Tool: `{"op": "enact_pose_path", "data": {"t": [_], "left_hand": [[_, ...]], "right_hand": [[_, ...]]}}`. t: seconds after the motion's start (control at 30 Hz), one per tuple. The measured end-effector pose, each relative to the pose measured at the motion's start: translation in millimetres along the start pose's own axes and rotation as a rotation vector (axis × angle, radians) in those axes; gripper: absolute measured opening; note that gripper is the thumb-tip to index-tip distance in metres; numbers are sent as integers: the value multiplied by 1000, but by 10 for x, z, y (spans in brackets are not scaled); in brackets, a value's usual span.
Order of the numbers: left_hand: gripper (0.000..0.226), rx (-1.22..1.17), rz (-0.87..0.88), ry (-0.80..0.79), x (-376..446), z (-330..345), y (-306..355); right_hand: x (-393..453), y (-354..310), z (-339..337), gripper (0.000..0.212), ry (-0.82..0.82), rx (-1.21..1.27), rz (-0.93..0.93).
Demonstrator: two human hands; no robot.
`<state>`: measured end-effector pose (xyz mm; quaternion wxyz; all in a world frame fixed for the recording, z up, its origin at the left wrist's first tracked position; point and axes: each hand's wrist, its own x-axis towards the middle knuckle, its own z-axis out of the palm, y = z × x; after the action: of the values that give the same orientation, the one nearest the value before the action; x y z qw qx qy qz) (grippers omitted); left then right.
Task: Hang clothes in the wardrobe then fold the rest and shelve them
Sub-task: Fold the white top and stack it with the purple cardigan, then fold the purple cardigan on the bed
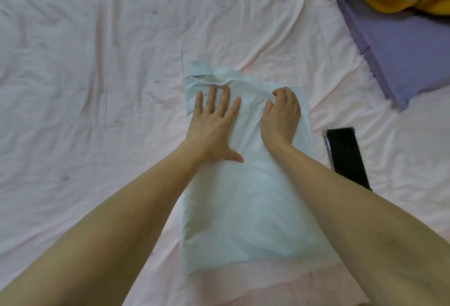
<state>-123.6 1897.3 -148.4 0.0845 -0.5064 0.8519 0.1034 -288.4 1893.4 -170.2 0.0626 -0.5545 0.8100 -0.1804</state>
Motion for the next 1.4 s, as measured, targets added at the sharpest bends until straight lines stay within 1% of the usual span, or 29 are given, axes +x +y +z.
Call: {"op": "enact_pose_path", "data": {"t": [0.07,0.1,0.13,0.17,0.23,0.3,0.37,0.4,0.47,0.5,0.53,0.57,0.63,0.7,0.73,0.8,0.83,0.9,0.93,0.97,1.03,1.1,1.17,1.27,1.3,1.33,1.4], "left_hand": [[103,-70,-40,133,21,-28,-52],[92,-72,-60,186,32,-27,-92],[86,-66,-73,194,55,-8,-135],[82,-70,-80,161,99,20,-164],[79,-98,-91,65,191,105,-192],[79,-139,-91,-12,306,208,-170],[78,-149,-99,-42,367,235,-163],[78,-148,-103,-25,364,235,-160],[77,-141,-101,75,262,232,-134],[77,-131,-97,131,197,249,-133],[78,-118,-87,130,150,284,-99],[79,-105,-77,74,123,296,-110],[80,-102,-67,-46,125,244,-120],[74,-181,-78,-47,97,25,-140],[69,-247,-83,-2,47,-94,-139],[57,-302,-132,108,-234,-386,-232],[51,-295,-169,104,-434,-549,-332],[42,-249,-248,14,-928,-869,-604],[40,-223,-271,-37,-1081,-928,-695],[39,-217,-321,-63,-1376,-1109,-846],[39,-231,-399,-83,-1807,-1379,-1073],[41,-238,-484,-69,-2245,-1638,-1315],[41,-237,-564,-114,-2745,-1835,-1593],[40,-193,-632,-255,-3237,-1895,-1905],[37,-194,-657,-277,-3463,-1923,-2091],[32,-207,-672,-304,-3570,-1939,-2174],[26,-227,-731,-319,-3965,-1897,-2564]], "right_hand": [[-263,10,-42,42,23,-48,-161],[-391,52,-67,49,1,-99,-260],[-507,123,-75,54,-40,-157,-328],[-590,221,-89,59,-91,-212,-340],[-682,466,-53,68,-210,-279,-231],[-668,642,29,71,-299,-279,-95],[-611,602,57,70,-293,-273,-53],[-601,530,46,70,-248,-273,-69],[-624,414,0,68,-164,-246,-157],[-640,377,9,68,-172,-252,-228],[-666,392,31,68,-236,-272,-276],[-660,382,57,69,-324,-287,-298],[-615,363,95,68,-493,-339,-255],[-569,223,5,65,-540,-376,-204],[-572,148,-81,63,-519,-367,-193],[-606,-59,-341,59,-459,-329,-234],[-623,-200,-502,57,-451,-292,-259],[-700,-546,-825,52,-485,-232,-276],[-706,-649,-904,49,-516,-220,-271],[-766,-888,-1059,45,-558,-209,-288],[-890,-1264,-1279,39,-650,-172,-319],[-1037,-1680,-1465,34,-709,-143,-384],[-1240,-2173,-1589,31,-786,-148,-440],[-1448,-2672,-1661,28,-900,-140,-467],[-1545,-2914,-1646,28,-904,-131,-484],[-1582,-3018,-1665,28,-904,-126,-486],[-1789,-3434,-1565,28,-901,-146,-530]]}}
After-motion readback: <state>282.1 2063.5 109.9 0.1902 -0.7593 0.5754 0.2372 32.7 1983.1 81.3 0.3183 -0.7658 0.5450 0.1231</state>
